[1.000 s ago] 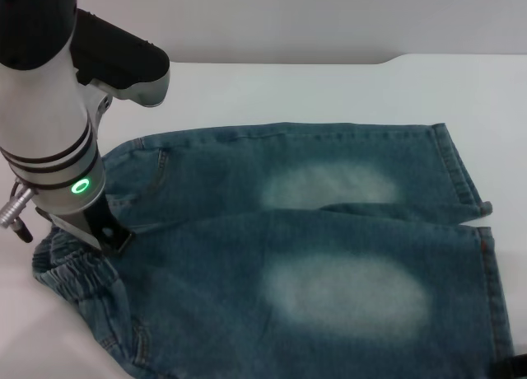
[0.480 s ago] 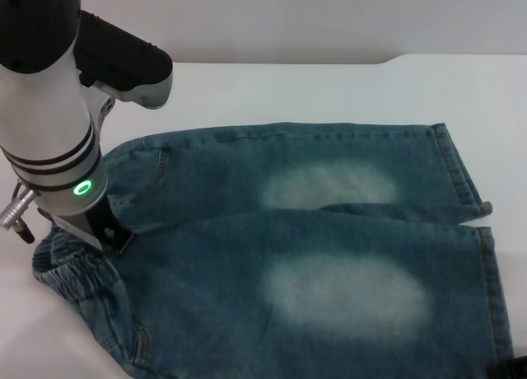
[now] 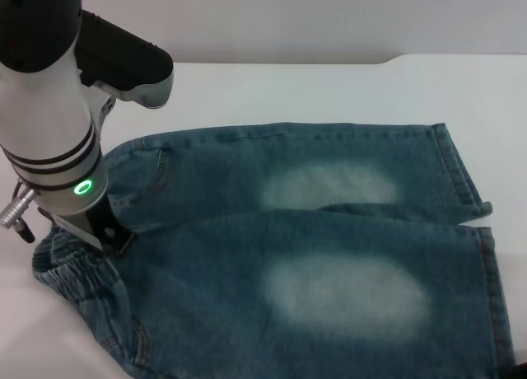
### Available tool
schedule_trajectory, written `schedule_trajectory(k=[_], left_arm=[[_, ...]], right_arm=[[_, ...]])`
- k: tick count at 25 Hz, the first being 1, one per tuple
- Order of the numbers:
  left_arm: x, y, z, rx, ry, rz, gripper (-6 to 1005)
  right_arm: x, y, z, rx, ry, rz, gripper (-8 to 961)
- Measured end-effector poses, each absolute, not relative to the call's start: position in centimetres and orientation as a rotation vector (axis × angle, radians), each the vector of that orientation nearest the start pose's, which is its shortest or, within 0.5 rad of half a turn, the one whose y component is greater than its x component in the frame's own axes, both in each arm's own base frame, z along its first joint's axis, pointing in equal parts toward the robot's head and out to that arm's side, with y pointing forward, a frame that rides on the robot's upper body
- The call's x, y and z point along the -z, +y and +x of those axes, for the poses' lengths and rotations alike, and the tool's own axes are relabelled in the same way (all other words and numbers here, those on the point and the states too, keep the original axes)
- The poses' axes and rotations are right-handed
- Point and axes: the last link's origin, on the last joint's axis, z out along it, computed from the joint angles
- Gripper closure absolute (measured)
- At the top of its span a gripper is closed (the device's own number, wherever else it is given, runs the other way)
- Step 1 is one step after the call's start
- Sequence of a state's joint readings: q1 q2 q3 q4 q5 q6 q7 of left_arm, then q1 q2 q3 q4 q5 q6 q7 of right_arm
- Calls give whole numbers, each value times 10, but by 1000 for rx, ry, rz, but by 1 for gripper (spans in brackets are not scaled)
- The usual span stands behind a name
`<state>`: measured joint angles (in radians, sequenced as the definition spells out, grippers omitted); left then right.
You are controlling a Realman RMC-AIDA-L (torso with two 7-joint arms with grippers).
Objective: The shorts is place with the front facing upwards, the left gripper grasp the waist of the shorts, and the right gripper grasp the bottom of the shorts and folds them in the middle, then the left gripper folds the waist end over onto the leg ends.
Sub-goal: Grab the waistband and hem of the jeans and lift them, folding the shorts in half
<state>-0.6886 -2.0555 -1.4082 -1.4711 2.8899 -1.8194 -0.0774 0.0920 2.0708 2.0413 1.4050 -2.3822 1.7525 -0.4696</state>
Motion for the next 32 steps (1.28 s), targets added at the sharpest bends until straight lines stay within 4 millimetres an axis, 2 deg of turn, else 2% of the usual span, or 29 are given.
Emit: schedule_trajectory(k=[10, 15, 20, 31, 32], left_arm=[[3, 328, -163, -921, -1144, -2076, 978], [3, 328, -163, -919, -1143, -2076, 978], [3, 328, -163, -914, -1142, -2076, 978], [1, 331, -162, -883, -1140, -2077, 977], [-2, 333, -157, -822, -1125, -2085, 977]], right_arm=[[-47, 221, 316, 195, 1910, -2208, 913], [-49, 223, 313, 188, 1884, -2223, 954], [-50, 226, 308, 154, 1862, -2244, 954], [-70, 244, 285, -15, 1696, -2281, 953], [-72, 245, 284, -27, 1683, -2277, 954]])
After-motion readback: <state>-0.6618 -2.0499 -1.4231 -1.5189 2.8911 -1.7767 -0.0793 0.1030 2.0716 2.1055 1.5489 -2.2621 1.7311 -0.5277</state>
